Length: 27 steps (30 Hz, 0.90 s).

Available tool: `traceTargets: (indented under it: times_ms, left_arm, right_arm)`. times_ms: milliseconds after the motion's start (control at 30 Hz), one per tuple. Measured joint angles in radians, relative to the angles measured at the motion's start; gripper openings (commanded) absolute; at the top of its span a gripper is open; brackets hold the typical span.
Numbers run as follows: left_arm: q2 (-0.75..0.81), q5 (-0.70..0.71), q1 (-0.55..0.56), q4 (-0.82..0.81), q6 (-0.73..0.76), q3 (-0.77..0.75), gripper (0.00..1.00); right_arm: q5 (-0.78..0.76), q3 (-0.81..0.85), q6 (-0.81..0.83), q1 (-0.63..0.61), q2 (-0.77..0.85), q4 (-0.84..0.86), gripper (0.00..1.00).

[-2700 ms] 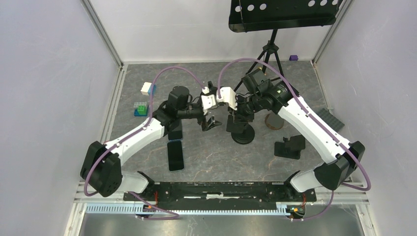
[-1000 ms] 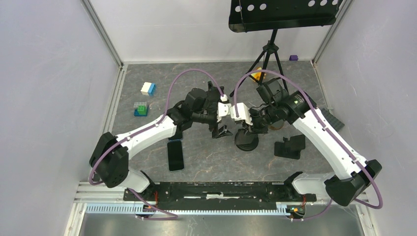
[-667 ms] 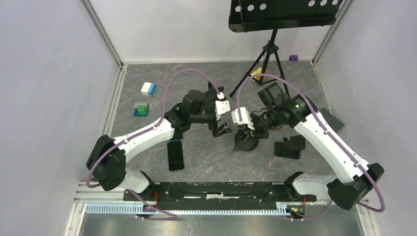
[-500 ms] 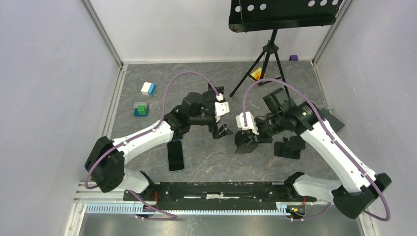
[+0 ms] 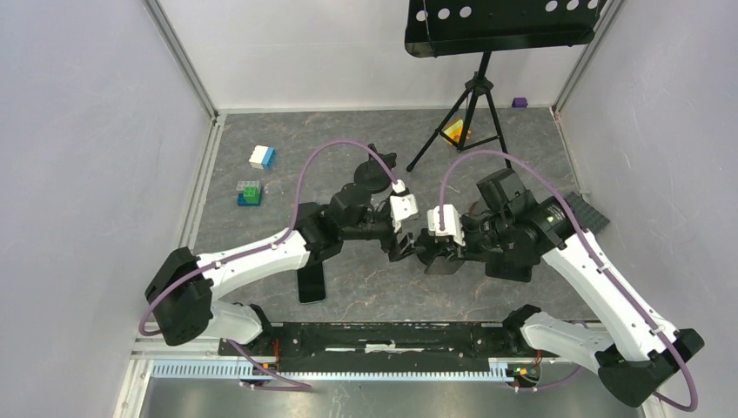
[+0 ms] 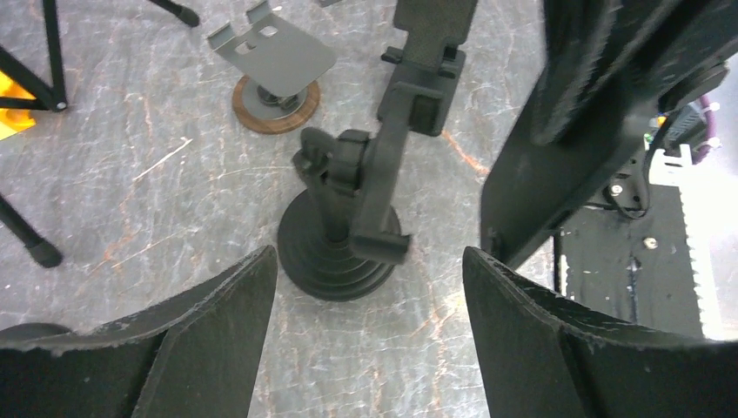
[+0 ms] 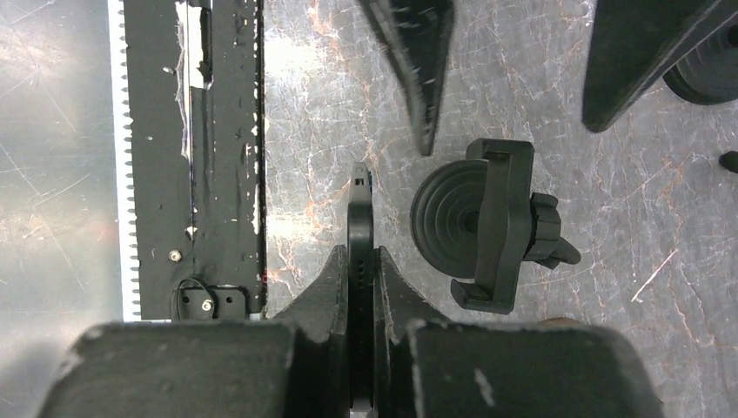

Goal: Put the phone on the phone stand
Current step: Install the phone on the phone stand.

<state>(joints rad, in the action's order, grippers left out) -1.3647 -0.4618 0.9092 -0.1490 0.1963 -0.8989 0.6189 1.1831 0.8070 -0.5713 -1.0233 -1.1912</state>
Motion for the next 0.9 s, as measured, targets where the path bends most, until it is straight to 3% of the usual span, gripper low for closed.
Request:
traceTargets:
  times_ms: [367,900]
  left_arm:
    - [0.000,0.194,0.099,0.012,-0.058,-0.001,0.64]
    - [-0.032,0.408,0.107,-0.003,-0.059,-0.001,0.56]
  right_arm:
    - [-0.002,0.000,0.000,0.031,-0.032,0.005,0.00]
    - [0.052,0.101,0.000,0.035,-0.093,-0.002,0.00]
